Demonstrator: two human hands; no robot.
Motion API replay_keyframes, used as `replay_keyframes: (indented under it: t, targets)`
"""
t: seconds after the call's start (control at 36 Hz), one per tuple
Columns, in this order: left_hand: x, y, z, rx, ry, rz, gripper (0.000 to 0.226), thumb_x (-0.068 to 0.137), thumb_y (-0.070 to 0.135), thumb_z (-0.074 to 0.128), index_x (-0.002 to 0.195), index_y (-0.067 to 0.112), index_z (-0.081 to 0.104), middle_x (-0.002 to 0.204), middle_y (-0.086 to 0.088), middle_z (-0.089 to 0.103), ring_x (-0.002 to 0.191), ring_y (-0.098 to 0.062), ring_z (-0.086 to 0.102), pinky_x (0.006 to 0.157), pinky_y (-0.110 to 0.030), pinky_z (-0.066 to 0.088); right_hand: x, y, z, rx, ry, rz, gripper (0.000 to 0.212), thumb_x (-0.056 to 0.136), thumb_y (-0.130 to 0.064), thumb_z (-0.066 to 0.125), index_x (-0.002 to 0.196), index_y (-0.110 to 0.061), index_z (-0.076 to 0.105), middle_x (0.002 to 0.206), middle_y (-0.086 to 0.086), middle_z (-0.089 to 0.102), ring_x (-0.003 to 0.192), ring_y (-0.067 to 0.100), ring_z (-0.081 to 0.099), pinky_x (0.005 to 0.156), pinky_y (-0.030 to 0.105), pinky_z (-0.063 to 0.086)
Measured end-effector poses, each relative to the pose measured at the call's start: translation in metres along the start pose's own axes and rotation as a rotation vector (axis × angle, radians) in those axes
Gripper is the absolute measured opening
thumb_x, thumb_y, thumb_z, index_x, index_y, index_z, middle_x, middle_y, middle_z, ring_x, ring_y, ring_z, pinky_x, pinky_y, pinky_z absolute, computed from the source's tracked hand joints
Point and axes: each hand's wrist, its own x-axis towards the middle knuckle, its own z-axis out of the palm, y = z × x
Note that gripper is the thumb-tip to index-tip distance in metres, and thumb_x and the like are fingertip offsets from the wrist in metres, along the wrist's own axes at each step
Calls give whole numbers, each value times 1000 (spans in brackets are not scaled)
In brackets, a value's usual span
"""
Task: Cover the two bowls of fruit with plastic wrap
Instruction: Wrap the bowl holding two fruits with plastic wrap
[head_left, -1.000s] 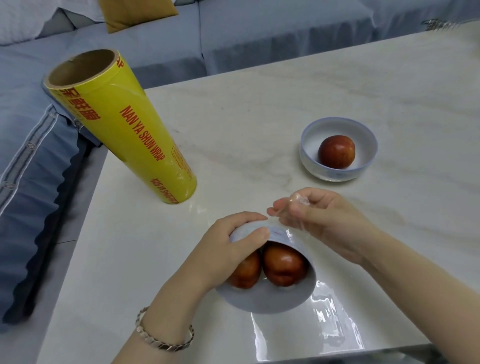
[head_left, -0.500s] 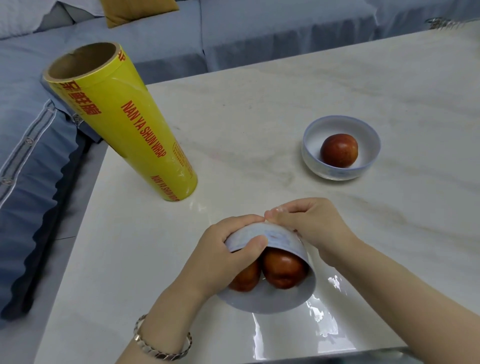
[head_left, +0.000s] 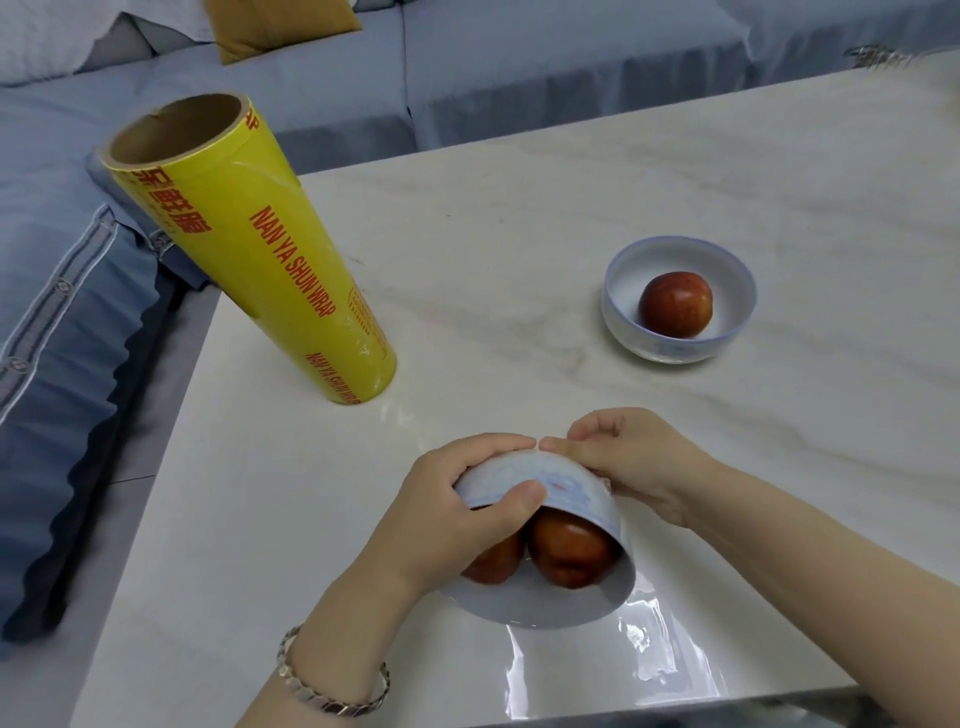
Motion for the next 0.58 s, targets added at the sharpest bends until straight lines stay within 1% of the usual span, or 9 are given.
replay_keyframes:
  t: [0.08, 0.14, 0.19, 0.25, 0.28, 0.31, 0.36, 0.47, 0.58]
  targets:
    - [0, -3, -2, -2, 26, -15, 39, 55, 53, 59, 90, 39, 66, 99, 25, 68, 94, 4, 63, 80, -10, 45, -5, -3, -13, -141, 218, -214, 17, 69, -14, 79, 66, -20, 63, 64, -2, 62, 60, 9, 57, 65, 16, 46]
    - [1, -4, -3, 3, 45, -12, 37, 55, 53, 58, 89, 40, 66, 97, 26, 69, 93, 4, 63, 78, -8, 44, -19, -8, -20, -192, 313, -387, 18, 73, -11, 75, 65, -24, 64, 63, -10, 63, 56, 0, 56, 59, 6, 42]
    - [1, -5, -2, 8, 57, -12, 36, 56, 54, 57, 88, 40, 66, 95, 25, 69, 92, 4, 63, 78, -7, 44, -37, -10, -23, -198, 285, -522, 17, 77, -13, 71, 66, -26, 67, 65, -14, 68, 62, -6, 59, 62, 2, 42]
    - [1, -6, -2, 13, 63, -8, 36, 56, 53, 57, 88, 40, 66, 94, 24, 70, 92, 4, 63, 77, -7, 43, -51, -7, -19, -251, 172, -599, 6, 78, -29, 70, 72, -30, 69, 81, -23, 69, 77, -9, 62, 72, 2, 42]
    - [2, -6, -2, 17, 64, -5, 36, 57, 53, 57, 89, 40, 66, 94, 24, 69, 92, 4, 63, 77, -6, 43, -56, -4, -15, -306, 111, -598, 8, 75, -43, 66, 77, -35, 69, 89, -27, 67, 86, -11, 61, 77, 1, 40]
    - [2, -6, -2, 21, 65, -4, 37, 57, 54, 57, 89, 39, 66, 94, 24, 69, 91, 4, 63, 76, -6, 43, -57, -1, -11, -371, 58, -592, 21, 70, -56, 59, 83, -41, 67, 95, -31, 65, 94, -14, 57, 81, -1, 37]
    - [3, -6, -2, 19, 74, -7, 37, 57, 54, 55, 89, 39, 66, 95, 25, 69, 91, 6, 62, 75, -5, 42, -55, 6, -6, -476, 5, -582, 41, 67, -69, 52, 98, -45, 63, 103, -37, 60, 105, -19, 49, 85, -4, 31]
    - [3, -9, -3, -5, 97, -7, 36, 59, 54, 54, 89, 39, 65, 94, 27, 68, 92, 7, 62, 76, -4, 41, -45, 6, 0, -521, -43, -533, 63, 63, -66, 52, 118, -35, 57, 113, -35, 51, 111, -19, 43, 90, -2, 30]
    - [3, -12, -4, -33, 133, -24, 37, 57, 55, 54, 88, 40, 65, 90, 30, 68, 92, 9, 62, 77, -3, 41, -35, 2, 4, -410, -140, -432, 52, 66, -62, 65, 112, -40, 55, 113, -26, 59, 106, -10, 53, 95, 15, 42]
